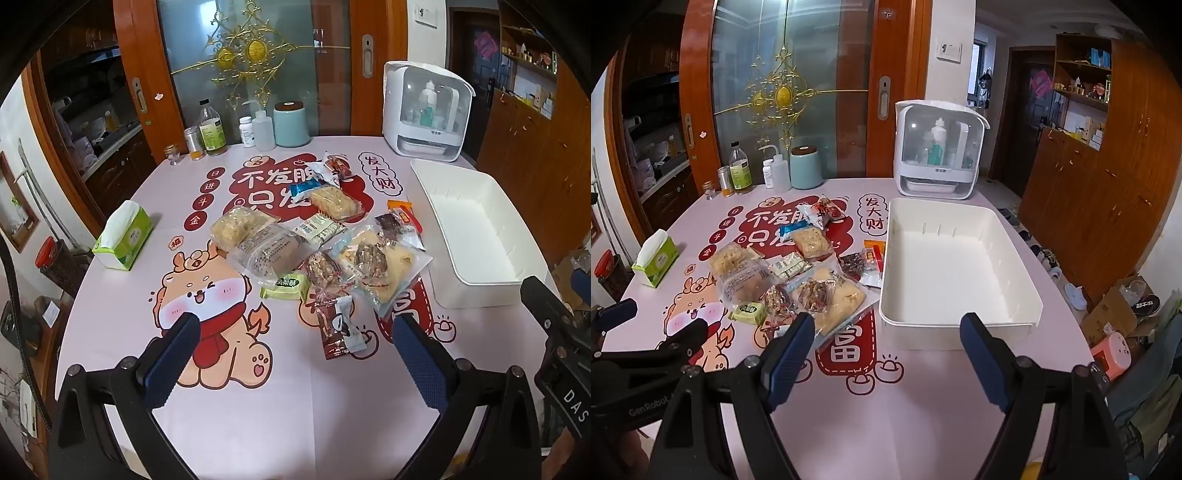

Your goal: Organize snacks

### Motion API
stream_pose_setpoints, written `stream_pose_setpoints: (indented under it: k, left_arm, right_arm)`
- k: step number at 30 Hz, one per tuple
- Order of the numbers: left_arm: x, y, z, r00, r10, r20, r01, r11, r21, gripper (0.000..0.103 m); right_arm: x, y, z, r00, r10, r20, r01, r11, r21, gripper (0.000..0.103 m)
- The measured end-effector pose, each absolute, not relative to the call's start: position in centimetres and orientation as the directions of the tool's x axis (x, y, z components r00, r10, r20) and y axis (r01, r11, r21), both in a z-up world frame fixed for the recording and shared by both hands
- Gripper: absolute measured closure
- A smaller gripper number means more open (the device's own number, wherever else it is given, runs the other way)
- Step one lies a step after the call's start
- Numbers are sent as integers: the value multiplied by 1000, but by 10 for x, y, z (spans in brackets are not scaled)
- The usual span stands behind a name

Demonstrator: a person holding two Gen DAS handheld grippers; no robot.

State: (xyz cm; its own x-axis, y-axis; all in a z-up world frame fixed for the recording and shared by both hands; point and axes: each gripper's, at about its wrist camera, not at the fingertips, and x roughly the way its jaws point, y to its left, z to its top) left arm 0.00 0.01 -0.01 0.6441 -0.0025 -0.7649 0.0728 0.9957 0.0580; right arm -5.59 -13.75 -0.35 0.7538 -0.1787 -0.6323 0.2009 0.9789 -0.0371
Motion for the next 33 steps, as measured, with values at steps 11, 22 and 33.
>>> stream_pose_setpoints:
  k: [11,22,33]
  left_arm:
    - [0,1,0,642,4,-766,71,995,66,0]
    - [0,0,0,641,5,-768,73,995,67,0]
    - [1,0,0,639,3,-769,73,995,65,0]
  right_arm:
    - [-56,-138,-5,759,-178,-626,200,979,-37,21]
    - [-55,-133,-7,754,-176,-633,197,980,-37,21]
    - [-53,-129,-8,752,-168,-637,186,982,-38,21]
